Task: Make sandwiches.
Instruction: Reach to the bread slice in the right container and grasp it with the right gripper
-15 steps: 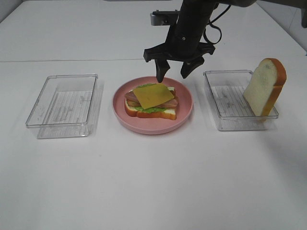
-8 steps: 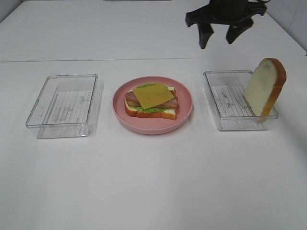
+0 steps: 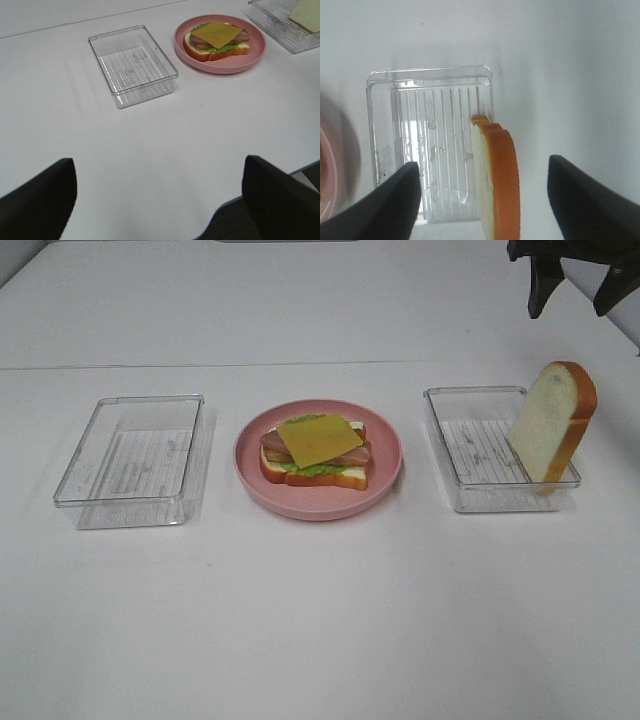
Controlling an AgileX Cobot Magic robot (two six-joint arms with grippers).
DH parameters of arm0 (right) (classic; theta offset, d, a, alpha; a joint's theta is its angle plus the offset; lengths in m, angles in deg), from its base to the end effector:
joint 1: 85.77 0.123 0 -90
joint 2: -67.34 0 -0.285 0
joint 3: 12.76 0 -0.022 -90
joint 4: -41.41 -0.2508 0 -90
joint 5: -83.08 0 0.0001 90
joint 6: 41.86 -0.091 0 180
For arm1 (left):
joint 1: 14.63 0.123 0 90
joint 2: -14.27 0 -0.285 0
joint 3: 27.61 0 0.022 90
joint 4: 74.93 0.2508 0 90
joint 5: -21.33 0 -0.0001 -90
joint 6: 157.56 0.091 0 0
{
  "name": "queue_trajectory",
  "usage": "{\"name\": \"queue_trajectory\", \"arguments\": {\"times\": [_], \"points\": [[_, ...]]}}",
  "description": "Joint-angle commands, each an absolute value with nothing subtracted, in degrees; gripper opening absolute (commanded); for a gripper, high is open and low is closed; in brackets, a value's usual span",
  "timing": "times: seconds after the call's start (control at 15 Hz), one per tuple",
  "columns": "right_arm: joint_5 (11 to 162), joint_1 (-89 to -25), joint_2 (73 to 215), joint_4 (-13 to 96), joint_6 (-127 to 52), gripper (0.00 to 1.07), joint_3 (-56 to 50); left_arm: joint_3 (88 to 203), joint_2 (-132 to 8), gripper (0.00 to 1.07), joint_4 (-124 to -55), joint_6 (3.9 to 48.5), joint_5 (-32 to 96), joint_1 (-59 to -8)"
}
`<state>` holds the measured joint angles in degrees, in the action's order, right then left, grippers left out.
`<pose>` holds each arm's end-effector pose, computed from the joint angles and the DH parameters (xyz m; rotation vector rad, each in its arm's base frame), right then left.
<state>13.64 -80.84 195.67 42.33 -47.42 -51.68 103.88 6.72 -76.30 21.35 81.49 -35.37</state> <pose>0.4585 0.0382 0.2863 0.0113 2.7724 0.0251 -0.0055 0.0001 0.2784 0.3489 2.0086 -0.2684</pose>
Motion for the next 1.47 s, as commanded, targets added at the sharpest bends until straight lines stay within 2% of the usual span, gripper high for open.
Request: {"name": "queue_trajectory", "arguments": {"times": [0.07,0.47,0.87,0.93,1.0,1.07,1.13,1.2,1.27,1.47], "points": [[9.1,-82.3,195.1,39.7,-45.9,0.68,-51.0,103.8,8.1,0.85,-76.4,21.4,81.2,-35.5],[9.5,-84.1,195.2,37.7,-42.7,0.68,-42.5,103.8,8.1,0.85,-76.4,21.4,81.2,-35.5],[10.9,-84.1,199.3,37.7,-41.9,0.67,-41.8,103.8,8.1,0.85,-76.4,21.4,81.2,-35.5],[10.9,-84.1,200.0,37.7,-41.3,0.63,-41.8,103.8,8.1,0.85,-76.4,21.4,81.2,-35.5],[10.9,-84.1,200.3,37.7,-40.8,0.55,-41.8,103.8,8.1,0.85,-76.4,21.4,81.2,-35.5],[10.9,-84.1,200.3,37.7,-40.5,0.42,-41.8,103.8,8.1,0.85,-76.4,21.4,81.2,-35.5],[10.9,-84.1,200.2,37.7,-40.5,0.24,-41.8,103.8,8.1,0.85,-76.4,21.4,81.2,-35.5],[10.7,-84.1,200.2,37.7,-40.5,0.15,-41.8,103.8,8.1,0.85,-76.4,21.4,81.2,-35.5],[10.3,-84.1,200.2,37.7,-40.5,0.01,-41.8,103.8,8.1,0.85,-76.4,21.4,81.2,-35.5],[9.7,-84.1,198.9,36.1,-40.4,0.00,-41.9,103.8,8.1,0.85,-76.4,21.4,81.2,-35.5]]}}
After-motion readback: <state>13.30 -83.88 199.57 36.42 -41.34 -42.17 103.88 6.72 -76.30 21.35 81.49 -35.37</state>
